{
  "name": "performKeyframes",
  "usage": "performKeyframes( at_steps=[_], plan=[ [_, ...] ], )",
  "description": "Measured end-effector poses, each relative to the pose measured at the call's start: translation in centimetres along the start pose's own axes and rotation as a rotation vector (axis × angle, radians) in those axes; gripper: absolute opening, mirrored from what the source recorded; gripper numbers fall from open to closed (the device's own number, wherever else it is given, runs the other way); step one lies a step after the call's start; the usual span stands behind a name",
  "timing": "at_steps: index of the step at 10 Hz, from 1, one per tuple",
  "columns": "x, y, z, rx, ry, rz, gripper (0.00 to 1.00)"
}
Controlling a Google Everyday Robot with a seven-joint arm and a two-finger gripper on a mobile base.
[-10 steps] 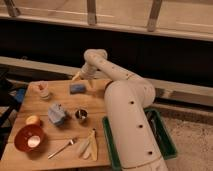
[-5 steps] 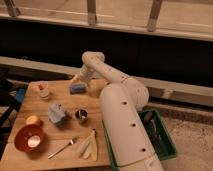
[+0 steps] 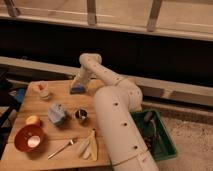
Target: Place sponge in metal cup
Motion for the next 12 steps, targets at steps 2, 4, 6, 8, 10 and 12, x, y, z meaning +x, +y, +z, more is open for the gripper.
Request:
performKeyframes(
  at_steps=[2,4,6,8,10,12],
  plan=[
    [-0.3,0.0,0.4,0.040,0.001,-0.002,0.29],
    [-0.7,-0.5,0.5,0.075,-0.005,0.005,0.12],
    [-0.8,-0.9,0.4,0.084,-0.013,0.008,0.00],
    [-0.8,-1.0,0.3,0.088,-0.018,0.004,0.00],
    [-0.3,0.0,-1.7,0.042,-0.048,-0.016,0.00],
    [0.4,1.3,-4.9,-0.009,-0.081,-0.042,0.00]
  ],
)
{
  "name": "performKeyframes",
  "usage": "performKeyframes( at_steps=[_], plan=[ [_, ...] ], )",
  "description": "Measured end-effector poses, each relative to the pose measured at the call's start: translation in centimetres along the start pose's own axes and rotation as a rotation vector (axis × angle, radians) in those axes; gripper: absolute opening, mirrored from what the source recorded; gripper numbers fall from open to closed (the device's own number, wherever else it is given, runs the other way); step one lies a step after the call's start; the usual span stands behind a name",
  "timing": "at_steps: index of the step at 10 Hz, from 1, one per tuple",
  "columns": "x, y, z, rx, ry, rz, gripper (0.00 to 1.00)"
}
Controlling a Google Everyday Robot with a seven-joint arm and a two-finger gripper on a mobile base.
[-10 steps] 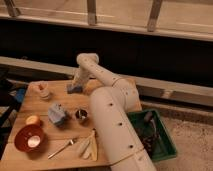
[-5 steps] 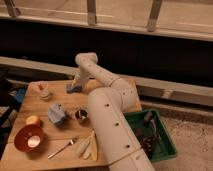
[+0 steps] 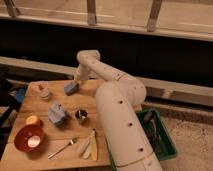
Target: Place sponge in metal cup
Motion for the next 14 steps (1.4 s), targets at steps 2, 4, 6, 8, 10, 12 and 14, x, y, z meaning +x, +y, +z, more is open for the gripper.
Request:
performKeyframes(
  at_steps=[2,4,6,8,10,12,14],
  plan=[
    [0.6,1.2,-2.0,-0.044,-0.023,-0.027,0.00],
    [1.7,1.9,-5.2,-0.082,-0.041,-0.054,0.00],
    [3.7,1.4,-8.7,-0.113,-0.010,-0.078,0.00],
    [6.3,-0.2,-11.9,-0.109,0.025,-0.100,0.00],
    [9.5,-2.3,-14.8,-0.095,0.049,-0.101,0.00],
    [13.0,-4.4,-16.6,-0.071,0.074,-0.083,0.00],
    [16.2,-6.1,-17.7,-0.034,0.103,-0.067,0.00]
  ],
)
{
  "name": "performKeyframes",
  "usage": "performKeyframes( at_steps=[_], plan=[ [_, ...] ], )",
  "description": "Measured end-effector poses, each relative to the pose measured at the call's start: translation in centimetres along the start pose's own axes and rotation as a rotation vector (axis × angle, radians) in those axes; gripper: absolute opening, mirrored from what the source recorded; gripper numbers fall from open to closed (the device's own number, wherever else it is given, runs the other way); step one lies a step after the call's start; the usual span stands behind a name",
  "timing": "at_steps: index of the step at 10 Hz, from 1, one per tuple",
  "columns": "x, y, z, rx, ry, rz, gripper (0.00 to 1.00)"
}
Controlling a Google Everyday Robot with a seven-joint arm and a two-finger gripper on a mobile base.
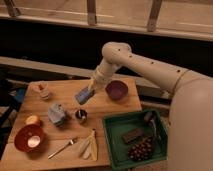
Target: Place sponge in metal cup
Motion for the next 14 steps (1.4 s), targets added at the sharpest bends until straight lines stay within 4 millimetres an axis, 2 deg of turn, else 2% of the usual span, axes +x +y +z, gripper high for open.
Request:
performKeyframes(
  at_steps=[9,14],
  plan=[
    [0.7,-0.2,0.4,-0.007,0.005,0.021,0.00],
    [4.2,-0.9,6.1,-0.060,0.087,0.071,0.00]
  ],
)
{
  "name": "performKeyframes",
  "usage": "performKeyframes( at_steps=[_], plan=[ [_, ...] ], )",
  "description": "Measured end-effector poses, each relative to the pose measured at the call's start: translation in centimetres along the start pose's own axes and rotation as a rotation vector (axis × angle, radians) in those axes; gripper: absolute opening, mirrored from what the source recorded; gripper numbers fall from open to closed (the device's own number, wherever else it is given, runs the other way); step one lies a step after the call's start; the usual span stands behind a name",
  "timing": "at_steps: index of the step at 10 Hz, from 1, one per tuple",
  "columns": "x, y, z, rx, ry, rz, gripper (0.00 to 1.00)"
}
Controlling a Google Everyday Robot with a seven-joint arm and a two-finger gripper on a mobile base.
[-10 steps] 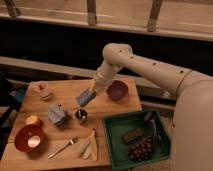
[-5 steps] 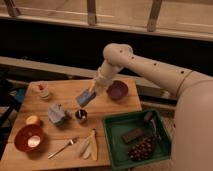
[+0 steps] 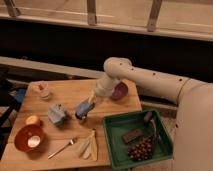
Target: Place sponge in metal cup
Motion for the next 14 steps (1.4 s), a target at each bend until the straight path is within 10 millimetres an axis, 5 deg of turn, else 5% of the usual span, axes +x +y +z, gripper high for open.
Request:
performKeyframes(
  at_steps=[4,11,14],
  plan=[
    [0.3,0.4,1.4,-0.028,0.026,-0.004,0.03],
    [-0.7,0.1,3.2,-0.044,0.051,0.014,0.73],
    [-0.7,0.0,3.3,-0.040,0.055,0.019,0.80]
  ],
)
